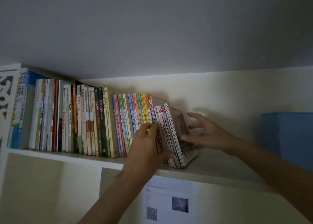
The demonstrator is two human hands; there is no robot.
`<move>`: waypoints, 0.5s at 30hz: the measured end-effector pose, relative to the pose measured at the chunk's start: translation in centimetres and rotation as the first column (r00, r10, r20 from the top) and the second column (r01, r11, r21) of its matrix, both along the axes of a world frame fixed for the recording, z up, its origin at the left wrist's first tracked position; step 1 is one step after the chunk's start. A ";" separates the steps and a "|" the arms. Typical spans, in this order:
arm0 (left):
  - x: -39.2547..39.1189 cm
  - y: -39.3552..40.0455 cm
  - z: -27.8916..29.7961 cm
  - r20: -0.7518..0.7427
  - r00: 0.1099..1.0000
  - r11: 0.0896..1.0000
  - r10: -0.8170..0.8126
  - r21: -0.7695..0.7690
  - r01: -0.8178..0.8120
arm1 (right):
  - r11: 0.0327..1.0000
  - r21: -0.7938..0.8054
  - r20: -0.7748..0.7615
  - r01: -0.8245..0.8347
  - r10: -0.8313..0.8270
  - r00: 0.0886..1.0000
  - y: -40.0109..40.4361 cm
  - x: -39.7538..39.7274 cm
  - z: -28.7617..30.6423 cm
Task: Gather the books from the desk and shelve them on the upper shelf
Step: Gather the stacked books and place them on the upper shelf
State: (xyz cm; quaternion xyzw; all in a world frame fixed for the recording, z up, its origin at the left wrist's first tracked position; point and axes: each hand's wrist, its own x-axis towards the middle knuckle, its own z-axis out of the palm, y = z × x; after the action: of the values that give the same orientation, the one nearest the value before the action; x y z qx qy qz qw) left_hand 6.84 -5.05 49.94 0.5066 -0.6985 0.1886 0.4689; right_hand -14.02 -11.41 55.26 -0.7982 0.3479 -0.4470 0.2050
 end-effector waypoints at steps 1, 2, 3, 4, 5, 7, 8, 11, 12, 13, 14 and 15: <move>0.4 -0.2 -0.4 0.025 0.999 0.999 -0.035 -0.009 0.035 | 0.993 0.032 -0.031 -0.116 0.117 0.993 1.6 0.4 -0.2; 0.7 -0.4 -0.6 0.056 0.997 0.998 -0.060 -0.023 0.061 | 0.978 0.027 -0.109 -0.209 0.210 0.972 2.8 0.8 -0.4; 0.8 -0.6 -0.8 0.074 0.994 0.996 -0.076 -0.032 0.078 | 0.972 -0.021 -0.207 -0.233 0.224 0.952 3.3 1.2 -0.8; 0.9 -0.7 -0.9 0.080 0.993 0.995 -0.084 -0.043 0.088 | 0.974 -0.095 -0.283 -0.205 0.171 0.944 3.5 1.6 -1.1; 0.9 -0.9 -0.9 0.083 0.993 0.995 -0.082 -0.056 0.087 | 0.973 -0.169 -0.317 -0.159 0.099 0.943 3.1 2.1 -1.6; 0.8 -1.6 -0.7 0.112 0.993 0.991 -0.042 -0.119 0.056 | 0.966 -0.247 -0.303 -0.082 0.003 0.953 2.0 2.9 -2.4; 0.7 -1.8 -0.6 0.128 0.992 0.988 -0.013 -0.152 0.033 | 0.962 -0.263 -0.273 -0.069 -0.006 0.962 1.8 3.1 -2.8; 0.4 -2.2 -0.4 0.123 0.992 0.987 0.004 -0.163 0.016 | 0.958 -0.269 -0.177 -0.097 0.050 0.983 1.3 3.2 -3.9; 0.6 -2.4 -0.6 0.134 0.991 0.986 -0.018 -0.162 0.039 | 0.959 -0.262 -0.176 -0.108 0.062 0.982 1.2 3.1 -3.9; 0.8 -2.5 -0.7 0.150 0.987 0.984 -0.050 -0.161 0.074 | 0.962 -0.245 -0.193 -0.119 0.072 0.979 1.2 3.1 -3.7; 1.0 -2.5 -0.7 0.163 0.983 0.981 -0.088 -0.159 0.114 | 0.967 -0.220 -0.221 -0.127 0.078 0.972 1.2 3.0 -3.1; 1.3 -2.7 -0.7 0.183 0.975 0.976 -0.125 -0.153 0.154 | 0.971 -0.194 -0.253 -0.139 0.087 0.964 1.0 3.0 -2.4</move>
State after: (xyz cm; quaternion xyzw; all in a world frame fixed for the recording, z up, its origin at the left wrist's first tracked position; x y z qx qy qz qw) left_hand 8.12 -7.72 49.26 0.3972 -0.7521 0.2557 0.4595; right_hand -11.04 -10.37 52.85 -0.8825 0.2749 -0.3680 0.1008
